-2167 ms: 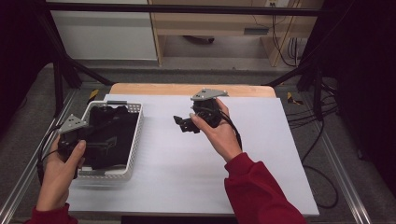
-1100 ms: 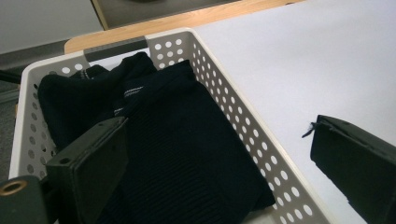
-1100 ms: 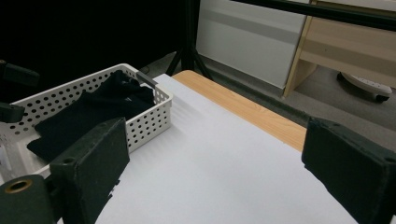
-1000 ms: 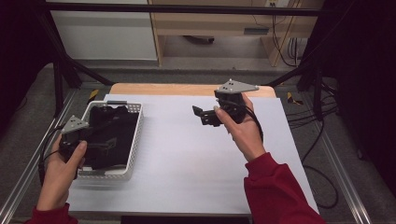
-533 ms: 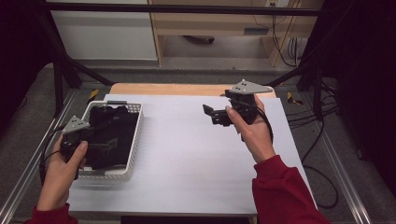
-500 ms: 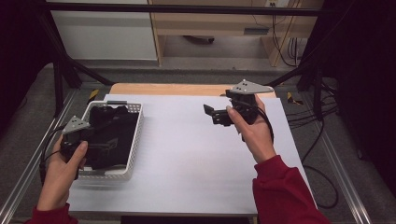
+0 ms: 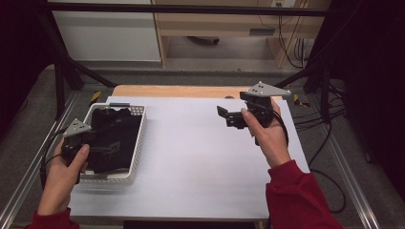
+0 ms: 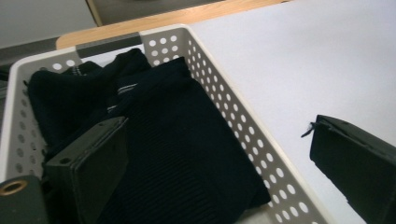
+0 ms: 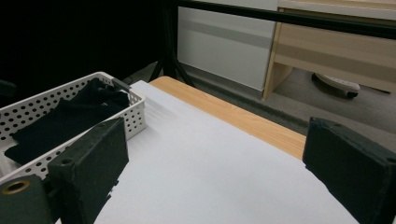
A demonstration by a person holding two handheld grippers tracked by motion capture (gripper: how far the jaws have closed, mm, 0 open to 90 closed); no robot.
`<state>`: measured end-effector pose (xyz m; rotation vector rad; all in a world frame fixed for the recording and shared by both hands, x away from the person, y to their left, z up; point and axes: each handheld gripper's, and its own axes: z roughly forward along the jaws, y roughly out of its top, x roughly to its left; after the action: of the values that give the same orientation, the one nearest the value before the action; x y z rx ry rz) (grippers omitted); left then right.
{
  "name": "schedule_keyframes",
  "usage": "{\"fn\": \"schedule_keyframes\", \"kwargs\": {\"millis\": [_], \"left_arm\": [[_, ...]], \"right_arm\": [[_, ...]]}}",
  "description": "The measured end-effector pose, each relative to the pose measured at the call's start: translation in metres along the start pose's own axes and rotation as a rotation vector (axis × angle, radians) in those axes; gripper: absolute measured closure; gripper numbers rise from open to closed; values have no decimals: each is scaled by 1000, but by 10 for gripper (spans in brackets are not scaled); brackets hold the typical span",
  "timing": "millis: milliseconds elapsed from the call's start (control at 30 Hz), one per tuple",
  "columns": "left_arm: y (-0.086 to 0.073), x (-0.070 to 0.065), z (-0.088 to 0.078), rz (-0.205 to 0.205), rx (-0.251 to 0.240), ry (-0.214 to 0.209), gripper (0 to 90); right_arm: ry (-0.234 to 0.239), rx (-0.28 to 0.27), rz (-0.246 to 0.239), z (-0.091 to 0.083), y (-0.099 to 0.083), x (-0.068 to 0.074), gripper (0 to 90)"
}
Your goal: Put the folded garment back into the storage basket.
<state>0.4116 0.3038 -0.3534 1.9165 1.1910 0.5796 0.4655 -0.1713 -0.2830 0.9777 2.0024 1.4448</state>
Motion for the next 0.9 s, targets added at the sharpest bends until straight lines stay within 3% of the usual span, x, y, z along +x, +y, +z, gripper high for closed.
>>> {"fn": "schedule_keyframes", "kwargs": {"millis": [900], "left_arm": [[-2, 0, 3, -1, 10, -6, 48]], "right_arm": [[-89, -25, 51, -31, -28, -33, 64]]}}
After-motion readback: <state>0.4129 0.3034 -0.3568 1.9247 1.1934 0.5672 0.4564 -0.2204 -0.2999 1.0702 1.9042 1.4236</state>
